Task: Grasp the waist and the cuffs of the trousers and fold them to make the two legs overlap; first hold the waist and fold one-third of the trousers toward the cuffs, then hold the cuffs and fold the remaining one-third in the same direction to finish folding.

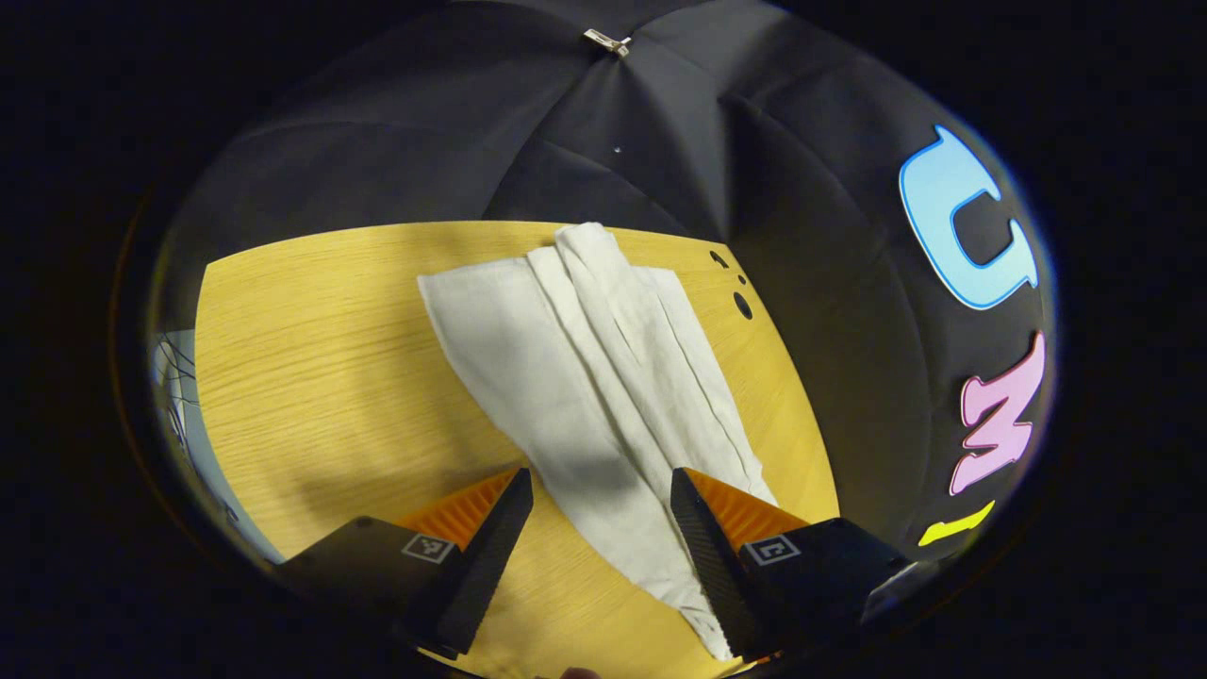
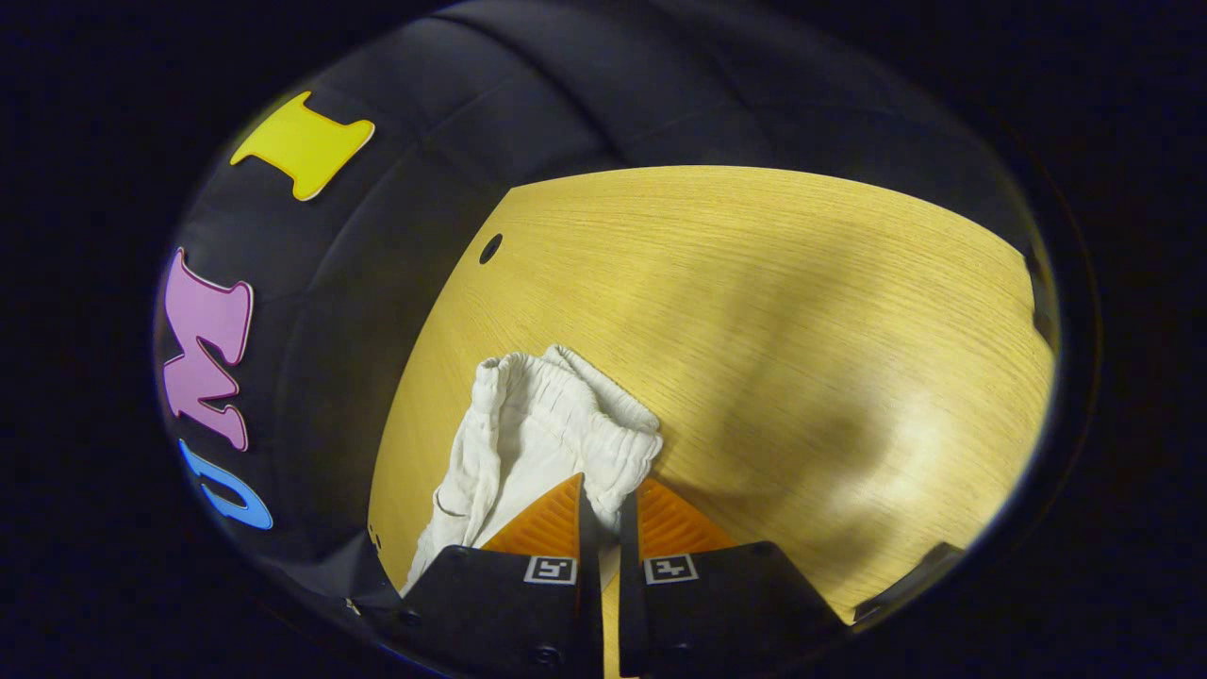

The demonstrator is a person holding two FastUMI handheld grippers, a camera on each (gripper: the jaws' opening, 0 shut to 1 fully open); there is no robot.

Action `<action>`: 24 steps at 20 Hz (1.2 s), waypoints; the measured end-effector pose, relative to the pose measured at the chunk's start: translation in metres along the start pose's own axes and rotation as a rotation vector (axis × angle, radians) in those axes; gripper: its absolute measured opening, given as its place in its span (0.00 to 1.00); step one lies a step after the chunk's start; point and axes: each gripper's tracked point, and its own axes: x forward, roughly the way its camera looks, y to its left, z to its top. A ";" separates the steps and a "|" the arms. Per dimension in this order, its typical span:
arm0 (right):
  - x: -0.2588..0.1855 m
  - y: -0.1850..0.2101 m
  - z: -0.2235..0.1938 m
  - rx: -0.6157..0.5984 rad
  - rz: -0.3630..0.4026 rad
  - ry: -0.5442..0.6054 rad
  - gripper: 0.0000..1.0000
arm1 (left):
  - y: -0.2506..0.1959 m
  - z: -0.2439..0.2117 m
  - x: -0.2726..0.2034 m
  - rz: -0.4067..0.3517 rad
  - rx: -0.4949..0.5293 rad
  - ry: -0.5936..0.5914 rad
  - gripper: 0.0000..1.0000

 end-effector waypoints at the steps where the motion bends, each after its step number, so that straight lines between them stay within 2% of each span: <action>1: 0.000 0.000 0.000 -0.002 0.002 0.001 0.11 | -0.006 0.003 0.007 -0.008 -0.013 0.002 0.96; 4: 0.000 0.000 0.000 -0.004 0.003 -0.001 0.11 | -0.025 0.012 0.027 -0.041 -0.077 0.010 0.96; 6: 0.000 0.000 0.000 -0.005 0.001 -0.006 0.11 | -0.035 0.013 0.045 -0.053 -0.106 0.026 0.90; 8: 0.000 0.000 0.001 -0.009 -0.003 -0.013 0.11 | -0.043 0.010 0.060 -0.077 -0.119 0.056 0.72; 11: -0.001 0.002 0.002 -0.012 -0.005 -0.027 0.11 | -0.039 0.004 0.068 -0.069 -0.145 0.072 0.13; 13: -0.008 0.003 0.005 -0.020 0.003 -0.044 0.11 | -0.037 0.001 0.060 -0.079 -0.143 0.081 0.08; 17: -0.026 0.007 0.020 -0.018 0.018 -0.115 0.11 | -0.028 -0.016 0.039 -0.079 -0.064 0.103 0.07; 20: -0.036 0.012 0.030 -0.012 0.033 -0.170 0.11 | -0.019 -0.031 0.020 -0.087 -0.055 0.112 0.07; 24: -0.062 0.029 0.043 -0.114 0.090 -0.242 0.11 | -0.010 -0.054 0.001 -0.103 -0.055 0.134 0.06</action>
